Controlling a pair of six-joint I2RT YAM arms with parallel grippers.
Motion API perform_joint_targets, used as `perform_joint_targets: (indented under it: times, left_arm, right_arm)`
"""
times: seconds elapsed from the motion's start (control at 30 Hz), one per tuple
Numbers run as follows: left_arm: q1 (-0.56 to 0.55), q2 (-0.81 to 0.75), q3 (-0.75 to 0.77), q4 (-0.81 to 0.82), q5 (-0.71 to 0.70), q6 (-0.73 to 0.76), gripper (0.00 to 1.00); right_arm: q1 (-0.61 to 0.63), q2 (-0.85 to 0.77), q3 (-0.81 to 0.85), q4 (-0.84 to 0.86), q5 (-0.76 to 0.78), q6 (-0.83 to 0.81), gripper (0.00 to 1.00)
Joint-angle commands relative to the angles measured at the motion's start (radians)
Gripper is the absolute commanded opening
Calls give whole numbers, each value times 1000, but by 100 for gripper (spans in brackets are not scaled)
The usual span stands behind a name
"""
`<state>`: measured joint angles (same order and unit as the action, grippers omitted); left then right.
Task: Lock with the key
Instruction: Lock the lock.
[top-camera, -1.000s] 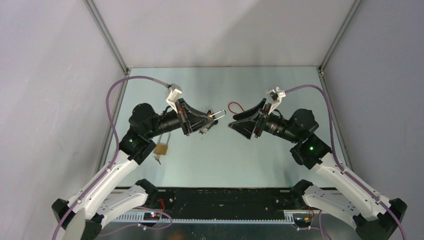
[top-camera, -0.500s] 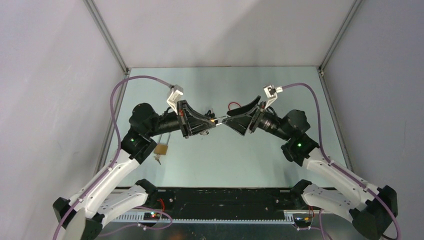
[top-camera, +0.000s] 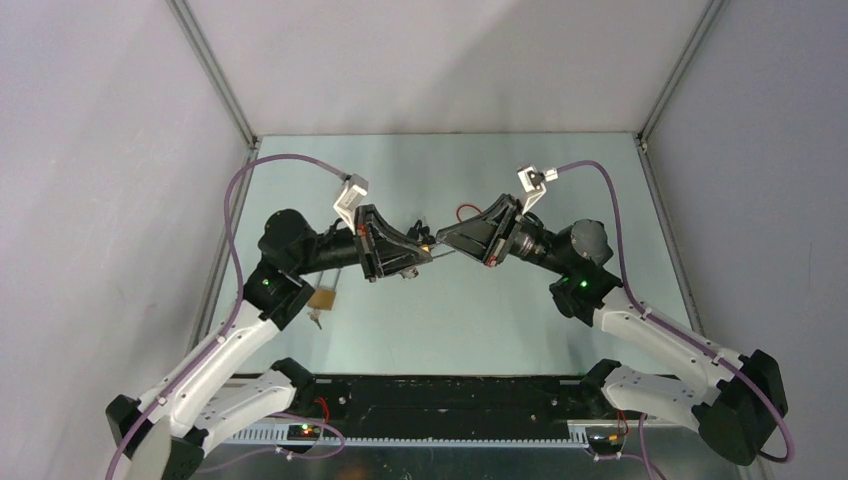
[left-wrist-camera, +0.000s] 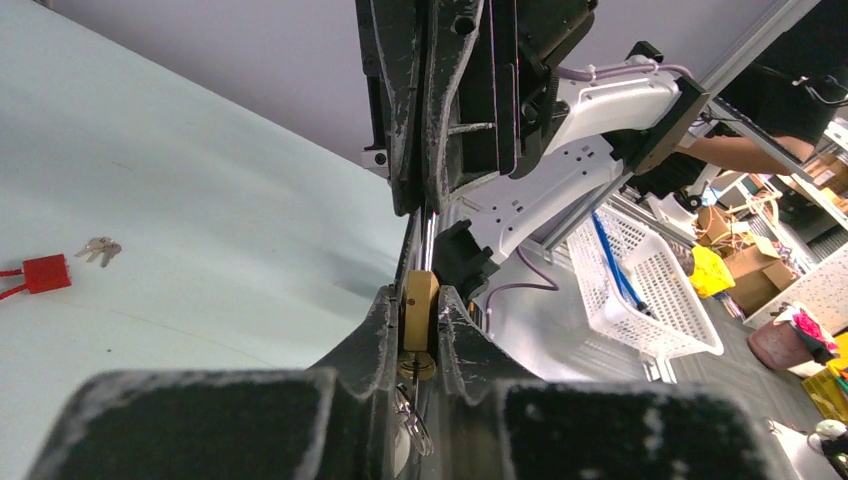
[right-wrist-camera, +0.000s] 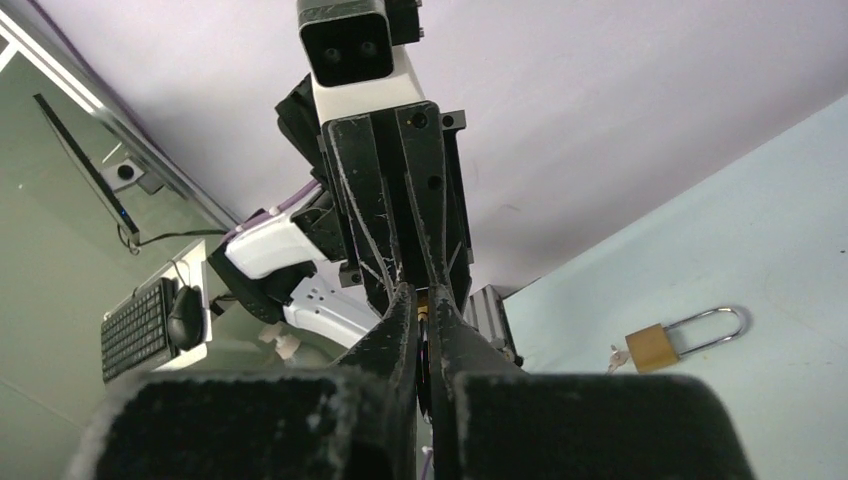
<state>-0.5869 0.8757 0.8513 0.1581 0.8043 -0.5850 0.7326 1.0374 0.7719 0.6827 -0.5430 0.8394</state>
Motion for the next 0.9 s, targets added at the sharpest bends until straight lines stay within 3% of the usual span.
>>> perform_joint_targets:
  times: [0.0, 0.03, 0.07, 0.13, 0.2, 0.27, 0.37, 0.43, 0.5, 0.53, 0.57, 0.6, 0.63, 0.67, 0.73, 0.87]
  left_arm:
    - [-2, -23, 1, 58, -12, 4, 11]
    - [-2, -24, 0, 58, -26, 3, 3]
    - [-2, -26, -1, 59, -34, 1, 1]
    - [-2, -28, -1, 62, -39, -4, 0]
    - [-1, -33, -3, 65, -43, -9, 0]
    - [-2, -39, 0, 67, -49, -12, 0]
    - [-2, -45, -2, 73, -51, -21, 0]
    - [-1, -45, -2, 79, -45, -29, 0]
    - [-3, -46, -6, 84, -33, -37, 0]
    - [-3, -48, -11, 88, -25, -40, 1]
    - [-3, -52, -15, 89, -15, -41, 6]
    - [-3, -53, -22, 90, -8, -38, 24]
    - [-3, -55, -26, 90, 6, -24, 37]
    - [-2, -57, -34, 90, 10, -14, 61]
    - [-2, -60, -47, 89, 15, 41, 83]
    - [0, -29, -53, 90, 20, 112, 92]
  right_arm:
    - [0, -20, 76, -64, -30, -33, 2]
    - [-1, -30, 79, -83, -16, -50, 8]
    - [-2, -41, 79, -118, -9, -60, 26]
    - [-2, -54, 79, -160, 17, -85, 48]
    - [4, -65, 79, -190, 21, -105, 60]
    - [16, -74, 79, -217, 25, -126, 63]
    - [43, -79, 79, -229, 22, -153, 57]
    - [60, -81, 79, -223, 20, -161, 47]
    - [69, -81, 79, -215, 30, -160, 28]
    - [70, -82, 79, -213, 40, -154, 14]
    - [71, -84, 79, -217, 47, -152, 8]
    - [71, -88, 84, -225, 70, -158, 0]
    - [71, -96, 89, -253, 79, -168, 0]
    - [70, -100, 99, -272, 96, -192, 0]
    - [60, -116, 118, -347, 113, -246, 0]
    - [13, -150, 147, -504, 106, -355, 0]
